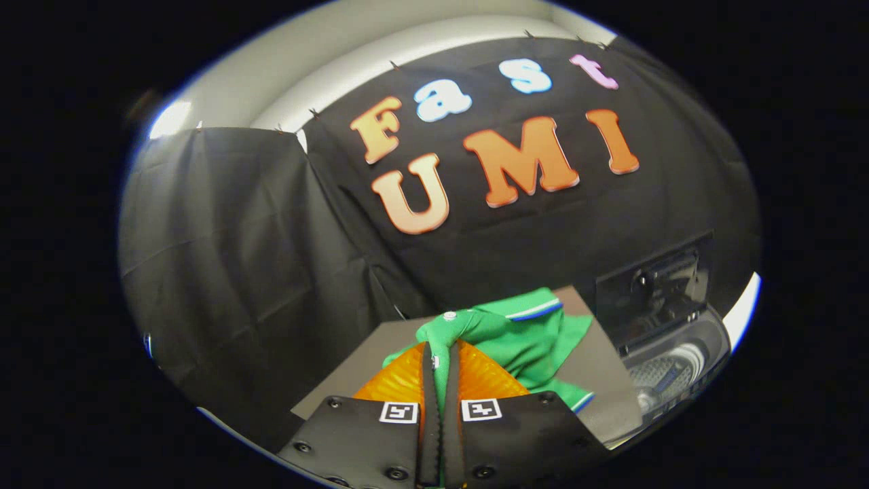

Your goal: Put the clothes into the washing machine and then close the washing machine lid.

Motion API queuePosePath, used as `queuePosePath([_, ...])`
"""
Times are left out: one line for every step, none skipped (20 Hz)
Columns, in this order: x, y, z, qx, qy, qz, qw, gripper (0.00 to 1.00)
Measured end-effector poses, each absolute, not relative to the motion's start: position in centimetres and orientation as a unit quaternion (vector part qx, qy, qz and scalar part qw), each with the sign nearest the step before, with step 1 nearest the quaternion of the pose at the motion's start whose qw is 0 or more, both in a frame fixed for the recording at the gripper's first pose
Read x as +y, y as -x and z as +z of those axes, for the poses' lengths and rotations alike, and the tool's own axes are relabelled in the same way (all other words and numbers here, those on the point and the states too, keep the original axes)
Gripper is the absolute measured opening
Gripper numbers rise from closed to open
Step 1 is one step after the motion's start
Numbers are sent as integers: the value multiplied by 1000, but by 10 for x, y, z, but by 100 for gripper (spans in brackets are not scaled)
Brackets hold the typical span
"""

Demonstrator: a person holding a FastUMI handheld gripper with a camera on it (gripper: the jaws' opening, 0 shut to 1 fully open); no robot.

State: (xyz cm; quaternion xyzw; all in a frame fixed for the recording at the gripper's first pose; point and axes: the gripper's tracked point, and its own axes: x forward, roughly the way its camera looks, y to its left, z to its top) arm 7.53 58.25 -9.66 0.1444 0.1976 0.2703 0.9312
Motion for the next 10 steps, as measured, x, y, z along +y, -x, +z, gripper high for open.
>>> queuePosePath([577,-72,-80,171,-137,279,935,10])
queuePosePath([571,-66,-63,149,-136,289,936,10])
queuePosePath([565,-65,-48,132,-138,297,936,10])
queuePosePath([560,-66,-35,121,-140,304,935,10])
queuePosePath([554,-66,-23,114,-142,314,932,10])
queuePosePath([548,-68,-10,105,-142,323,930,10])
queuePosePath([538,-71,2,94,-139,329,929,10])
queuePosePath([523,-74,16,85,-134,334,929,10])
queuePosePath([508,-77,25,77,-127,336,930,10])
queuePosePath([489,-80,33,67,-119,335,932,10])
